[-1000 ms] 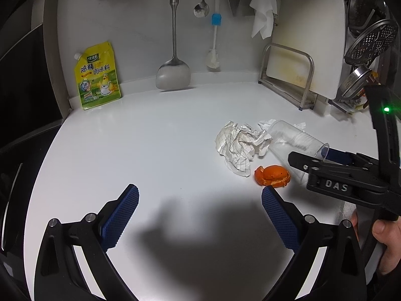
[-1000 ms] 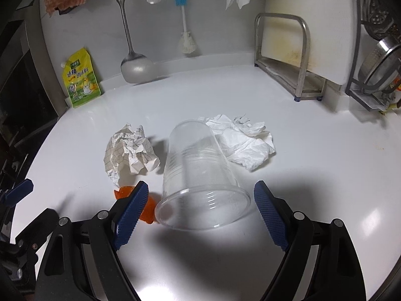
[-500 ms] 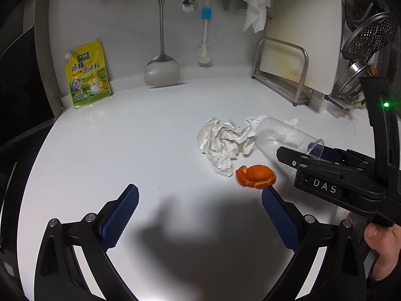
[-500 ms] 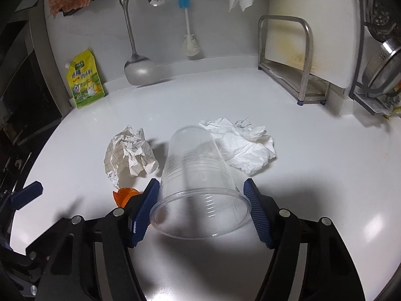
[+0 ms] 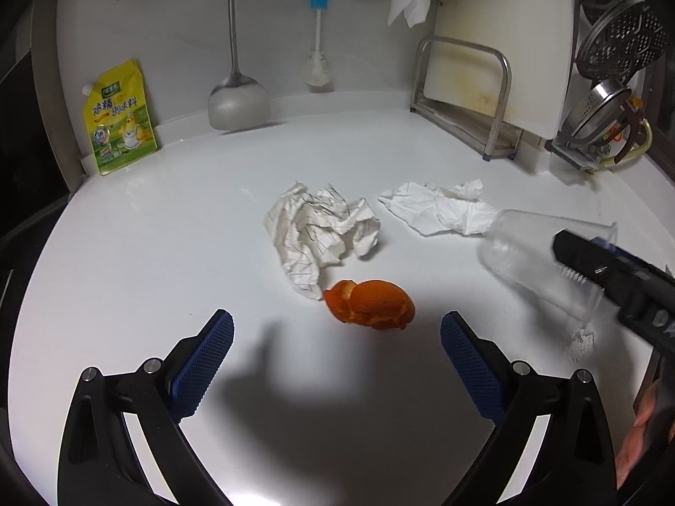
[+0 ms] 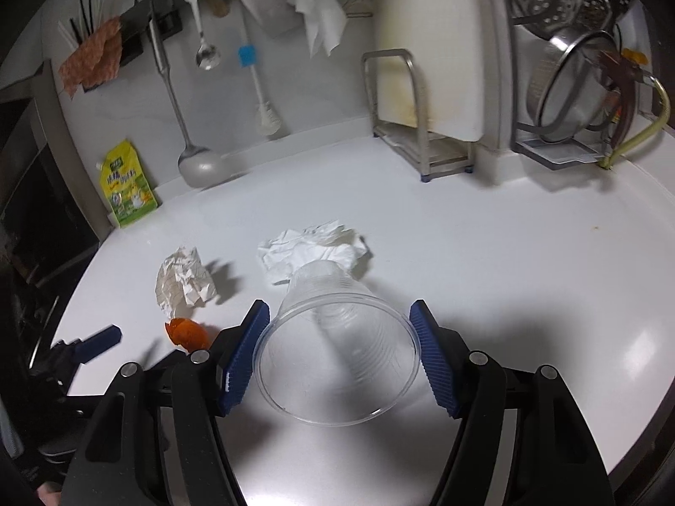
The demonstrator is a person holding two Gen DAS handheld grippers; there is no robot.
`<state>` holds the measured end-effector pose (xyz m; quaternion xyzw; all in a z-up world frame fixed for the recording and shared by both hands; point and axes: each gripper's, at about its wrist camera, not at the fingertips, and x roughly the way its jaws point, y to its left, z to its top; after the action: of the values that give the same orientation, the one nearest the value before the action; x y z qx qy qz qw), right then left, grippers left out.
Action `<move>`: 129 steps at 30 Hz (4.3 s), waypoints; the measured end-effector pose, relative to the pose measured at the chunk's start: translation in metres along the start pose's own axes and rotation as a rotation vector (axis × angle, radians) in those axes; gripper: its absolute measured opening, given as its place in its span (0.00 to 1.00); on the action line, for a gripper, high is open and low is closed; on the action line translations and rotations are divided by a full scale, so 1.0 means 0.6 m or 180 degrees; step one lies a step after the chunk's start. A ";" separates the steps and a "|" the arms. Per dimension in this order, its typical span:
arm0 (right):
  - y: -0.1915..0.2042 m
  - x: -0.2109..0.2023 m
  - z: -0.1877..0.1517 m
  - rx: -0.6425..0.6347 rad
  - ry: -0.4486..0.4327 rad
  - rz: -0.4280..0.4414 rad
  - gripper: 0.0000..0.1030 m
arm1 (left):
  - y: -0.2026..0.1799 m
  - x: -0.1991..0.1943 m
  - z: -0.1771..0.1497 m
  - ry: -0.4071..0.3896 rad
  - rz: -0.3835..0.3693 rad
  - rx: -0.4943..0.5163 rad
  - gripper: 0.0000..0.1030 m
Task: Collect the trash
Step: 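Grasp the clear plastic cup with the right gripper while the left grasps the orange peel, then carry cup and orange peel over the bin and open both grippers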
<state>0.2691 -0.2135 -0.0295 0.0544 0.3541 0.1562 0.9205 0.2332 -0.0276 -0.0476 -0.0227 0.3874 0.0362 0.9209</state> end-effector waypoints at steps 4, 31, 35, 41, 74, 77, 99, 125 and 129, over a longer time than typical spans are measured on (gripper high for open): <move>-0.020 -0.007 0.004 0.0135 -0.0039 0.0059 0.64 | -0.008 0.018 0.007 0.0090 0.0061 -0.0033 0.94; -0.015 -0.024 -0.001 0.0150 -0.0127 0.0072 0.64 | -0.013 -0.020 -0.013 0.0017 -0.0224 0.0139 0.20; -0.005 -0.047 -0.023 0.0114 -0.0128 0.0087 0.64 | 0.006 -0.064 -0.027 -0.0107 -0.0224 0.0156 0.20; 0.018 -0.098 -0.070 0.0073 -0.0159 -0.0054 0.64 | 0.022 -0.123 -0.051 -0.0303 -0.0213 0.0236 0.20; 0.148 -0.380 -0.392 0.0412 -0.0262 -0.0513 0.64 | 0.038 -0.333 -0.309 -0.0347 -0.0528 0.0829 0.20; 0.148 -0.387 -0.417 0.0464 -0.0240 -0.0496 0.64 | 0.034 -0.336 -0.325 -0.0319 -0.0560 0.0855 0.20; 0.141 -0.373 -0.499 0.0588 0.0048 -0.0513 0.64 | 0.009 -0.294 -0.398 0.0064 -0.0666 0.0908 0.20; 0.131 -0.350 -0.502 0.0593 0.0178 -0.0556 0.72 | 0.020 -0.275 -0.404 0.0146 -0.0618 0.0815 0.69; 0.131 -0.351 -0.501 0.0591 0.0157 -0.0550 0.73 | 0.026 -0.279 -0.403 0.0119 -0.0637 0.0759 0.76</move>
<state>-0.0994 -0.2109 -0.1028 0.1048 0.3929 0.0442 0.9125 -0.0570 -0.0370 -0.0973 0.0477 0.4019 -0.1024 0.9087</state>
